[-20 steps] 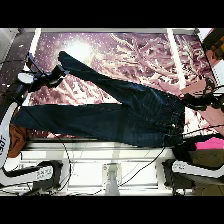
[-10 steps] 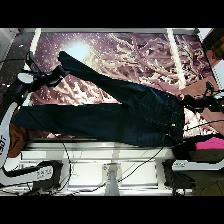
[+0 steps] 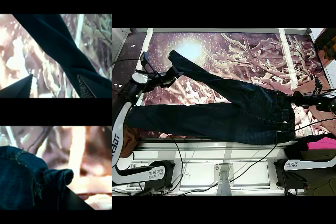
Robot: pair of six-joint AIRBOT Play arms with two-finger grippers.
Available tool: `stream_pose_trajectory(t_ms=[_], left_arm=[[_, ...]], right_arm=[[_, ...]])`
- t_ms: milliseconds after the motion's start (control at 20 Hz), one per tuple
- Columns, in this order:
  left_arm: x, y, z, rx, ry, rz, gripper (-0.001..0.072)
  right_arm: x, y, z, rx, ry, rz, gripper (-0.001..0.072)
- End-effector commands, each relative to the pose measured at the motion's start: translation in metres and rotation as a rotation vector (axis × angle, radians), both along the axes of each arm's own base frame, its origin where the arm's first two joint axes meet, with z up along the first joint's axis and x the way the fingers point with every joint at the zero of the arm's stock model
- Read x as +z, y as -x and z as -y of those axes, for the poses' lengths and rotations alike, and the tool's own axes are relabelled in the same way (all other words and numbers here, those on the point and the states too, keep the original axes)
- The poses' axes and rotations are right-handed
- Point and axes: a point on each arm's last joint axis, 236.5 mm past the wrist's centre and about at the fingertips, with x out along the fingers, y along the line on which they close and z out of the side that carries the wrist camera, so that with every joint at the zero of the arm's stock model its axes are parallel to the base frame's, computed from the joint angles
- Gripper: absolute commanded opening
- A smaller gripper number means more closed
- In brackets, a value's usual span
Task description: Fold the clothes and pants, and hang the long-sleeved shirts on hangers.
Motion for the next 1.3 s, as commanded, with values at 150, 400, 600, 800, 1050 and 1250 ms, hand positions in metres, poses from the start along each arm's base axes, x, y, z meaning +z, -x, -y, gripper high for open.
stream_pose_trajectory(t_ms=[150,400,600,800,1050,1250], left_arm=[[-0.033,-0.034,0.014,0.159,0.091,0.018,0.0648],[-0.065,-0.041,0.005,0.213,0.082,-0.015,0.0714],[-0.084,-0.049,0.01,0.213,0.1,-0.049,0.0715],[-0.095,-0.069,0.011,0.209,0.096,-0.047,0.0715],[-0.119,-0.086,0.016,0.192,0.098,-0.07,0.0714],[-0.121,-0.095,0.019,0.183,0.103,-0.065,0.0682]], right_arm=[[0.008,-0.005,-0.007,0.034,-0.019,0.047,0.0035],[0.008,-0.006,-0.007,0.032,-0.017,0.048,0.0035],[0.008,-0.007,-0.004,0.026,-0.008,0.052,0.0035],[0.008,-0.008,-0.003,0.021,-0.003,0.055,0.0035],[0.008,-0.008,-0.002,0.019,-0.001,0.056,0.0035],[0.008,-0.008,-0.002,0.019,-0.001,0.056,0.0035]])
